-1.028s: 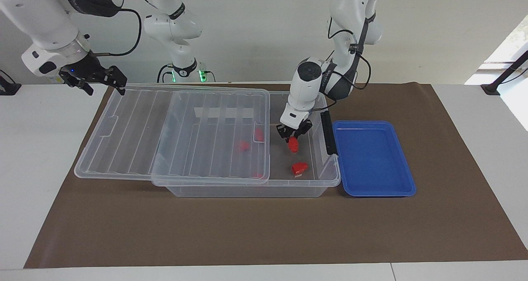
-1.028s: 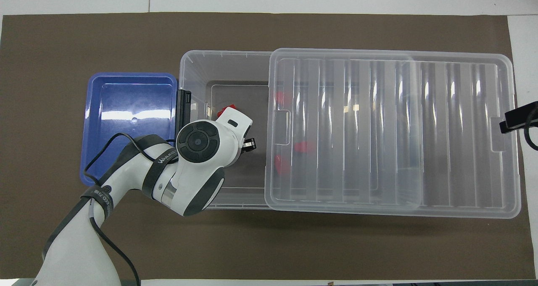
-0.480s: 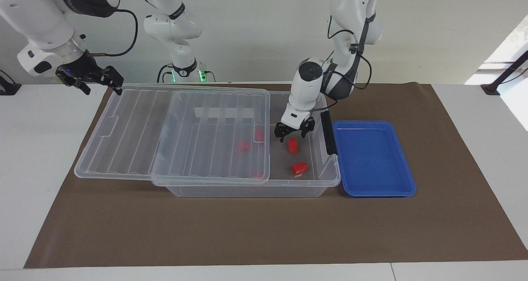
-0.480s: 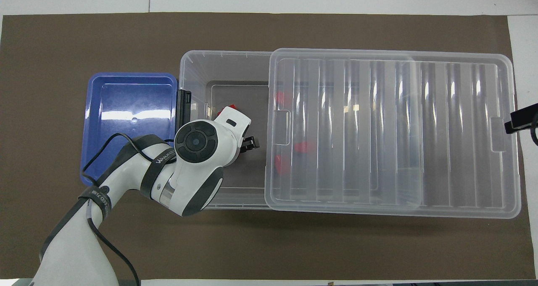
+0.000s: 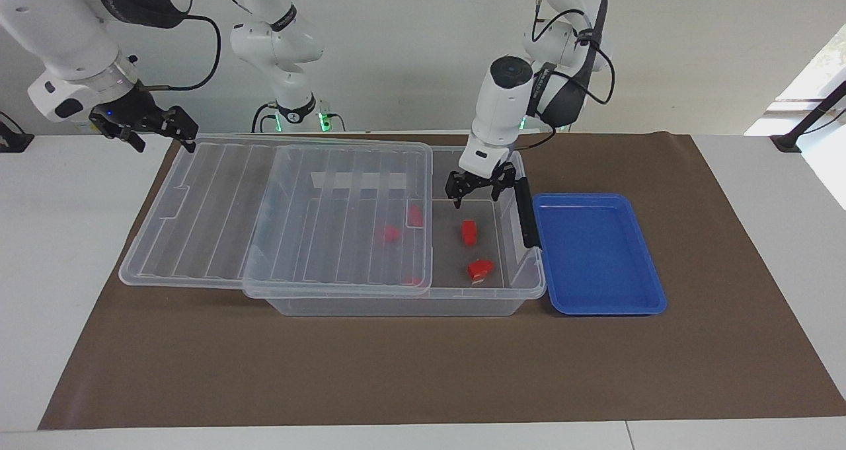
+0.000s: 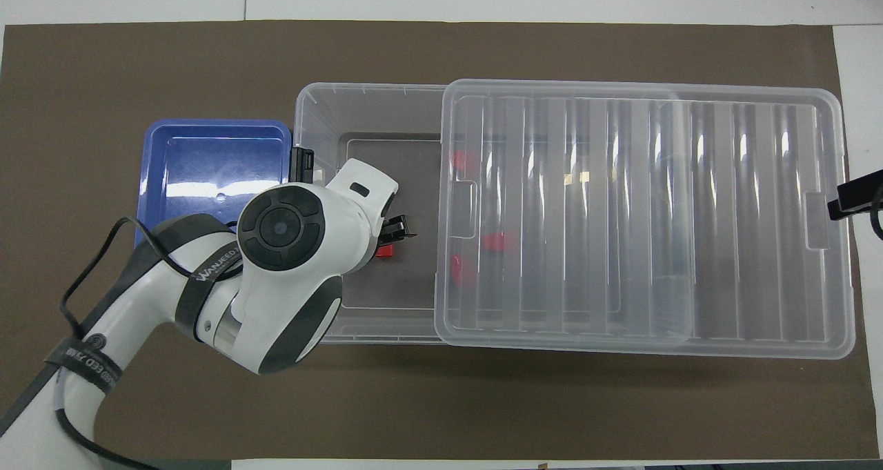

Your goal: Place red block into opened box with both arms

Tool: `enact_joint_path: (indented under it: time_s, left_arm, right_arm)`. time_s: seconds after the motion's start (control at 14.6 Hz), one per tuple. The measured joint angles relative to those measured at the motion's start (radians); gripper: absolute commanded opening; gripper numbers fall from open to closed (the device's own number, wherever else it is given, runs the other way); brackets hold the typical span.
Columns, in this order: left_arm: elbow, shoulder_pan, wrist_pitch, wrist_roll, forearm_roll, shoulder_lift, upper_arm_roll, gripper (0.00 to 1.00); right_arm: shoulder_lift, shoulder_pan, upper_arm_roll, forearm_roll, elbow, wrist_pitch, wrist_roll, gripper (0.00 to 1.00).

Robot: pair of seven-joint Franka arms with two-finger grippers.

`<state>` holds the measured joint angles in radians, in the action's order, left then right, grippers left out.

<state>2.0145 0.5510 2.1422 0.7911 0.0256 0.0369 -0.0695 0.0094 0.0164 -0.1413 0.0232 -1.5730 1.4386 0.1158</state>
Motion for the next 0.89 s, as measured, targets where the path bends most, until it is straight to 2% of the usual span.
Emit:
enact_joint_path:
  time_s: [0.21,0.41,0.89]
  left_arm:
    - [-0.001,-0.038,-0.046,-0.008,-0.001,-0.073,0.005,1.00]
    - [-0.002,-0.121,-0.094,-0.125,-0.002,-0.125,0.008,1.00]
    - [-0.035,-0.383,-0.125,-0.473,-0.002,-0.133,0.015,1.00]
  right_arm:
    - [0.000,0.000,0.000,0.000,0.000,0.000,0.000,1.00]
    - [0.000,0.000,0.000,0.000,0.000,0.000,0.000,1.00]
    - [0.000,0.000,0.001,0.000,0.000,0.000,0.000,1.00]
